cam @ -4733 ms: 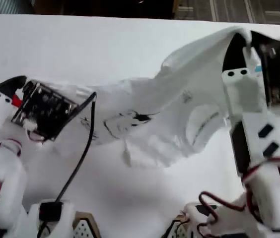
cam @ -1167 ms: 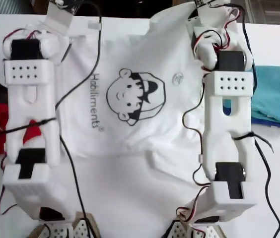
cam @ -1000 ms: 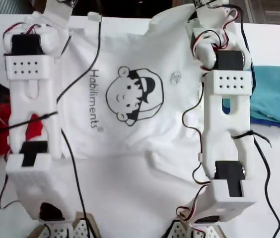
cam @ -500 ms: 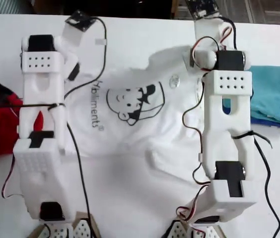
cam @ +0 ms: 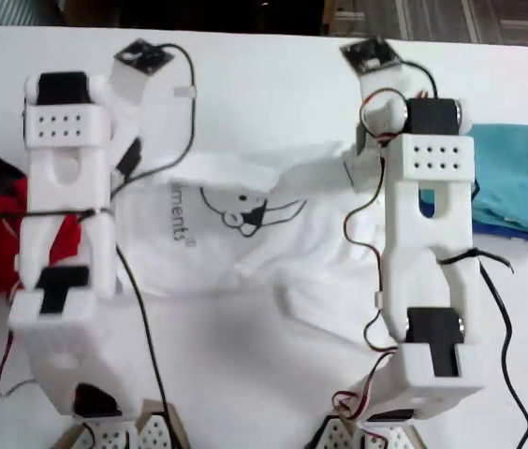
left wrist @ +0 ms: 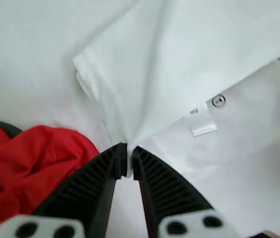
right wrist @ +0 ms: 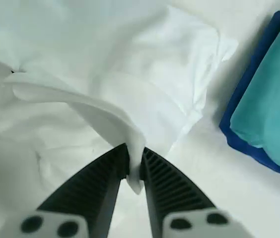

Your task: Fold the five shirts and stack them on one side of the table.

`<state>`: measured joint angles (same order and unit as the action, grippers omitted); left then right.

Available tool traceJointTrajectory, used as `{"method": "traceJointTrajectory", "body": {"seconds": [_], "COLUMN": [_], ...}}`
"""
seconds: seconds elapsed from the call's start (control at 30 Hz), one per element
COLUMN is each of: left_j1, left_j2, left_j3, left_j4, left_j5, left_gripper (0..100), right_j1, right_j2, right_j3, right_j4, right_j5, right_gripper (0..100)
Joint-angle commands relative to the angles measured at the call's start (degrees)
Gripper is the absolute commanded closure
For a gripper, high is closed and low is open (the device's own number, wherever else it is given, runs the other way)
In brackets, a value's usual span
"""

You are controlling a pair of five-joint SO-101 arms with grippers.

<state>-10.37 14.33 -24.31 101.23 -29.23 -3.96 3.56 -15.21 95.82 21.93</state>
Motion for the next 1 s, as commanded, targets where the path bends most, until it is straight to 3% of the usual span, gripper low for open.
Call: {"method": "traceJointTrajectory", "body": {"seconds": [0.0,0.17,0.33,0.5,0.83,0.97], "left_j1": [-1.93,-3.60,-3.60,-3.60,-3.43,-3.43], "left_j2": [-13.10,-24.62,-29.10,-29.10,-29.01,-29.01], "left_j3": [16.66,37.23,49.63,59.12,74.24,76.62], "left_j4": [-3.87,-12.92,-19.60,-27.78,-43.52,-44.84], "left_j5": [-0.62,-1.49,-3.87,-4.04,-4.31,-7.74], "left_gripper": [97,97,97,97,97,97], "right_j1": [0.57,1.36,3.47,7.08,7.34,7.43], "right_j2": [-9.98,-26.51,-36.70,-37.49,-37.49,-37.49], "right_j3": [9.23,31.30,46.77,55.03,67.96,71.74], "right_j4": [-1.45,-12.00,-18.15,-24.48,-35.12,-36.88], "right_j5": [-0.18,0.09,5.10,5.71,5.80,8.97], "right_gripper": [97.8,97.8,97.8,97.8,97.8,97.8]}}
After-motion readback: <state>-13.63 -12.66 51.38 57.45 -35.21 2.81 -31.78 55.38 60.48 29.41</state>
